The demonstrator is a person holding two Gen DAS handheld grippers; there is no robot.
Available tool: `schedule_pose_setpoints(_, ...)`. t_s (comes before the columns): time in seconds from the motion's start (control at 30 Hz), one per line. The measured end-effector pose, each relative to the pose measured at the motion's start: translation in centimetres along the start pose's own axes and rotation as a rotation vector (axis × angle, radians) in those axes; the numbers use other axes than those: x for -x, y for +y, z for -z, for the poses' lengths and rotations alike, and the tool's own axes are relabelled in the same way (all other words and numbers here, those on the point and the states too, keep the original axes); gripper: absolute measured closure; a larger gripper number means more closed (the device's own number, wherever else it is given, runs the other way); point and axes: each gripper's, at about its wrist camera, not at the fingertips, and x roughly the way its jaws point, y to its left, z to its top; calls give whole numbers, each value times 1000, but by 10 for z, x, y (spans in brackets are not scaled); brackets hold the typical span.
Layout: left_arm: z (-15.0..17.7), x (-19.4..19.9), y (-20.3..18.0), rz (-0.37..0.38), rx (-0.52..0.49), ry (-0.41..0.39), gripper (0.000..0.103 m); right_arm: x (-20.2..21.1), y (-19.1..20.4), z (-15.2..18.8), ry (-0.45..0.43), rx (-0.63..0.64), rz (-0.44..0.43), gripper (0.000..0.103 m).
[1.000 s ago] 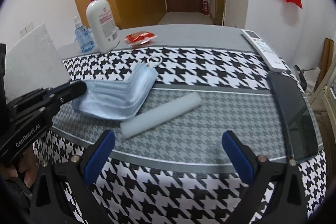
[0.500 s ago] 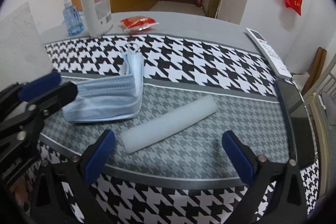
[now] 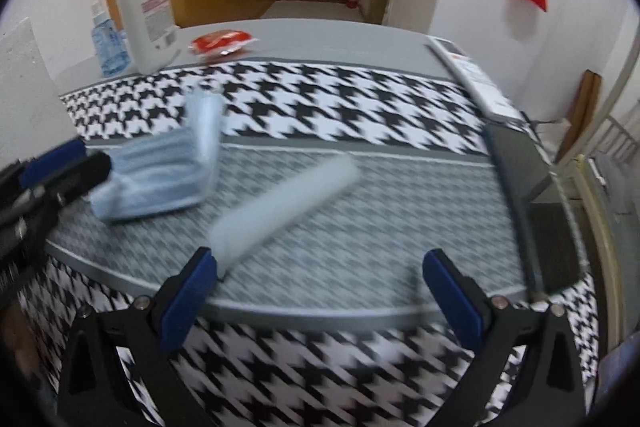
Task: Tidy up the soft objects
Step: 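Close the left tool on the mask edge and lift it slightly, then grasp the white foam tube with the right tool while the left tool holds the mask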
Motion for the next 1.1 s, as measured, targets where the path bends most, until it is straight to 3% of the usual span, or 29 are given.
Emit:
schedule_pose_setpoints(0.1,1,-1,-1,4,3,11,53,5,-21,11,7,-39,81,0)
schedule_pose_setpoints(0.23,1,-1,-2,6,-2,8,53,13,-36,16,-9,-107,74,0)
schedule_pose_setpoints(0.5,2,-1,-3,13,-3,9,48,15,-25,6,-36,-141,-86,1)
schedule_pose_setpoints(0.67,3,1,-2,11,9,7,48,3,-16,-2,-3,-167,-118,25)
schedule_pose_setpoints(0.77,4,3,-4,17,9,4,48,-2,-8,-3,8,-174,-118,30)
schedule_pose_setpoints(0.9,5,7,-8,16,-5,-9,48,-2,-1,-6,5,-195,-63,36)
schedule_pose_setpoints(1.1,4,11,-1,9,29,-20,44,-7,17,-10,6,-159,20,54)
